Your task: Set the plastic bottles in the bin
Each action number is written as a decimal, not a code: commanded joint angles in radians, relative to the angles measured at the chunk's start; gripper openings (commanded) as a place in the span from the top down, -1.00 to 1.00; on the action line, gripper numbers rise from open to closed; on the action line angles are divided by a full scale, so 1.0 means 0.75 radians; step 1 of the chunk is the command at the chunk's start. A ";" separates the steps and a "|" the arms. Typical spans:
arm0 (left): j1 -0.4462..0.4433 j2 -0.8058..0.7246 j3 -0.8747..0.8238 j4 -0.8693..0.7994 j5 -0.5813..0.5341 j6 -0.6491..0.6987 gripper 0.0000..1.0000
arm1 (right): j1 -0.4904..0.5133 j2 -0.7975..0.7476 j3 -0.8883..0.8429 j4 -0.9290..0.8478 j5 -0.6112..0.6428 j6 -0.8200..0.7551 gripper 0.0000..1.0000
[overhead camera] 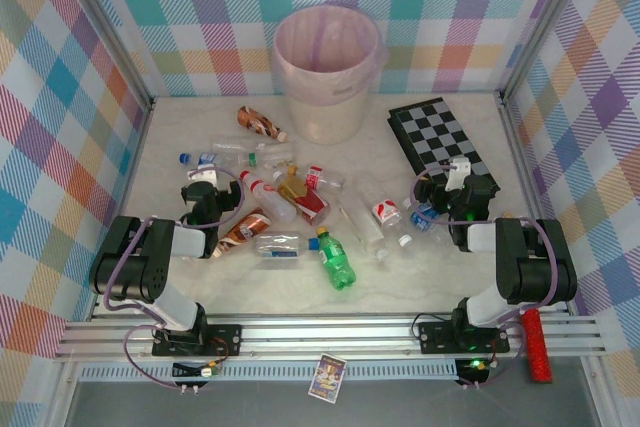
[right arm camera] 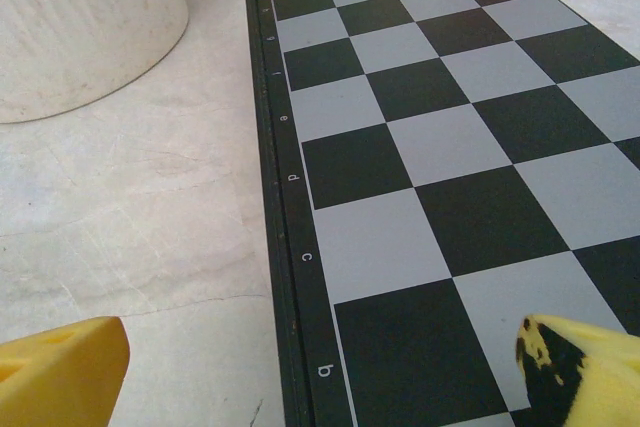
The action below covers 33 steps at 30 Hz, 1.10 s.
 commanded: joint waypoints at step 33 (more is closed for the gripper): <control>-0.049 -0.521 0.758 -1.731 0.562 -0.545 -0.99 | 0.148 -0.101 1.008 -2.636 0.186 0.175 -0.98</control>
